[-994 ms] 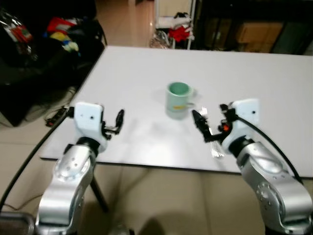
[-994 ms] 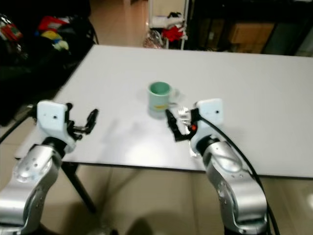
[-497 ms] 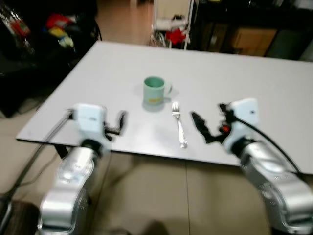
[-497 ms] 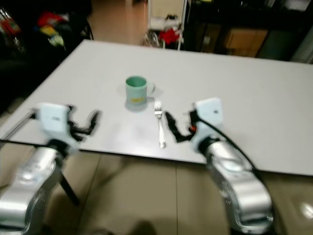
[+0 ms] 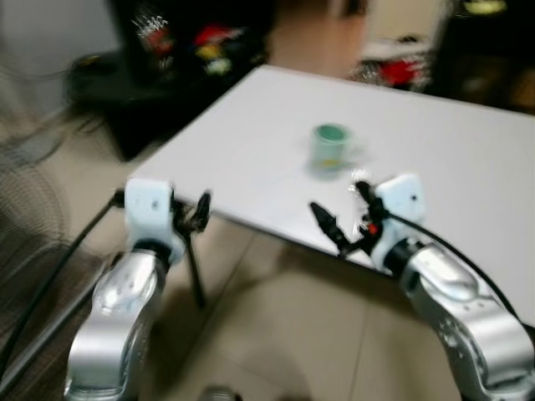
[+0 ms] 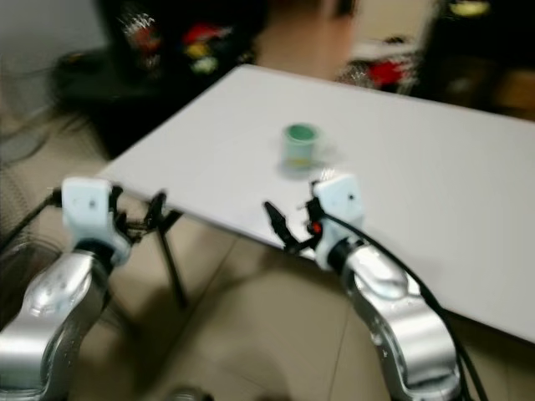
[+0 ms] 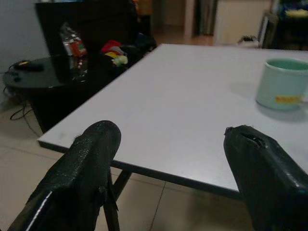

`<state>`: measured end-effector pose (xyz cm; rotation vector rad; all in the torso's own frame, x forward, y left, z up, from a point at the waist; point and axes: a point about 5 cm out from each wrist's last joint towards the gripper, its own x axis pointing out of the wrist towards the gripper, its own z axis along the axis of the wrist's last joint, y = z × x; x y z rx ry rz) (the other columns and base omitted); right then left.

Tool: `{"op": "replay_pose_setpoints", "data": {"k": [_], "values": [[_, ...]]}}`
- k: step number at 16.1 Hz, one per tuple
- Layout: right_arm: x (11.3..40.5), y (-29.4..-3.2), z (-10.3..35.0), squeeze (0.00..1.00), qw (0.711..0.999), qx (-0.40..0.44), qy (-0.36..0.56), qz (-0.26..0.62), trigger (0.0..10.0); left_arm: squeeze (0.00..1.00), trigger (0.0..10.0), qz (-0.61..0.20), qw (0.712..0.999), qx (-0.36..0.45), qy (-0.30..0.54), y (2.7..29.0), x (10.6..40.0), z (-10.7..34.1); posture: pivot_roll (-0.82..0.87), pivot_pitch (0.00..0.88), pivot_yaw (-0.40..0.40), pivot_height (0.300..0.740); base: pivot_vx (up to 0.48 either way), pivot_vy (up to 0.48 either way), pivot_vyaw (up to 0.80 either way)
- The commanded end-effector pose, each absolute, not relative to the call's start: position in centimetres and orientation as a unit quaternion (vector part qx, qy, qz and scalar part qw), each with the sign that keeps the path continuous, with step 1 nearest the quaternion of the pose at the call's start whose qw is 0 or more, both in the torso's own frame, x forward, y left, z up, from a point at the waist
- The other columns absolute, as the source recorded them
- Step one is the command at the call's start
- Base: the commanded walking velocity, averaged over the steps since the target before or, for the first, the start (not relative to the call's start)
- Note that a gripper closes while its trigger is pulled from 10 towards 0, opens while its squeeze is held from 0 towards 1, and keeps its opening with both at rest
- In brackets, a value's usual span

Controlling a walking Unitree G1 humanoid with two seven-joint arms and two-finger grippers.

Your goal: Setting the table

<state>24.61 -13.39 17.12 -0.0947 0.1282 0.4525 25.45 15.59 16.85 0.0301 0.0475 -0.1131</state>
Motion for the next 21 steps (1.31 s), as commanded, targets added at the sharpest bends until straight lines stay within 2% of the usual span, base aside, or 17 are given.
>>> {"op": "replay_pose_setpoints", "data": {"k": [1,6,14,15,16,21], "values": [[24.7,-13.4,18.1,1.00,0.974,-0.040,0.044,0.220,10.0,0.00,10.0,-0.054,0.998,0.000,0.040,15.7,25.5,16.5,0.07,0.000,0.001,0.740,0.000,0.000,0.80],[24.6,-13.4,17.7,1.00,0.971,-0.050,0.044,0.230,10.0,0.00,10.0,-0.057,0.997,0.026,0.035,15.6,25.2,16.2,0.08,0.000,-0.012,0.740,0.000,0.000,0.80],[24.3,-13.1,17.2,1.00,0.971,-0.040,0.055,0.231,10.0,0.00,10.0,-0.059,0.997,0.009,0.053,15.6,25.2,15.8,0.07,0.000,-0.003,0.740,0.000,0.000,0.80],[24.3,-13.4,17.2,1.00,0.971,-0.046,0.056,0.227,10.0,0.45,10.0,-0.066,0.996,0.000,0.058,15.3,25.1,15.7,0.07,0.000,0.002,0.740,0.000,0.000,0.80],[24.4,-13.6,17.1,1.00,0.973,-0.044,0.055,0.221,10.0,1.00,10.0,-0.073,0.996,-0.004,0.059,14.9,25.2,15.5,0.06,0.000,0.008,0.740,0.000,0.000,0.80],[24.1,-14.0,17.2,1.00,0.974,-0.046,0.056,0.216,10.0,1.00,10.0,-0.071,0.996,-0.007,0.056,14.9,25.4,15.7,0.06,0.000,0.006,0.740,0.000,0.000,0.80]]}}
